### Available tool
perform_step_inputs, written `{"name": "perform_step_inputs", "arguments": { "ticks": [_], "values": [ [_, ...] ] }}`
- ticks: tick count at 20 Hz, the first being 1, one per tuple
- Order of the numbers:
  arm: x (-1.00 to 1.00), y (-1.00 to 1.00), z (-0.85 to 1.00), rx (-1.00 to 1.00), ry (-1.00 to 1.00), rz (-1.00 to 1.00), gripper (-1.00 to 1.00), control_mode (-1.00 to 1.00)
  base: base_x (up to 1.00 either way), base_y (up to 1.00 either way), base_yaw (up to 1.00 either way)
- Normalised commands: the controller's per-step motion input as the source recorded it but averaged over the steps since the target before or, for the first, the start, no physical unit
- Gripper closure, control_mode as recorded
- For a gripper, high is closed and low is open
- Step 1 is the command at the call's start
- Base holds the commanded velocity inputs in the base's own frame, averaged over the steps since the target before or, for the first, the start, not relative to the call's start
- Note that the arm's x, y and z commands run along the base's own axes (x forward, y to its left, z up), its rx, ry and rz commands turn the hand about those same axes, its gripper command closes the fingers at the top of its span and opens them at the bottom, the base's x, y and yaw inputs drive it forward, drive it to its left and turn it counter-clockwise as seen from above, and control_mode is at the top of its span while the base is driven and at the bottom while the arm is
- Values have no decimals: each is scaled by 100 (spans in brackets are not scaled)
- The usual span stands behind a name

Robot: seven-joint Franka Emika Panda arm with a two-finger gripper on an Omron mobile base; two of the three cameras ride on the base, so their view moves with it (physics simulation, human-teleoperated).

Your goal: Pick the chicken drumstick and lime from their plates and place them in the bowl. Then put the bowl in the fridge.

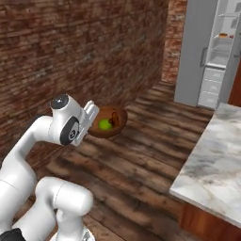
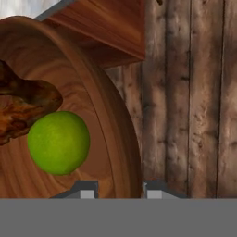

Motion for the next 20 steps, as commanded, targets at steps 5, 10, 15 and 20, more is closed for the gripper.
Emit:
{"name": "perform_step_inputs", "arguments": {
  "ticks": [5, 10, 15, 20],
  "values": [
    [0, 0, 0, 0, 0, 0, 100, 100, 81, 35, -33],
    [0, 0, 0, 0, 0, 0, 100, 100, 92, 30, -18],
    [0, 0, 0, 0, 0, 0, 100, 100, 94, 26, -12],
    [0, 0, 0, 0, 0, 0, 100, 100, 94, 25, -13]
  ]
}}
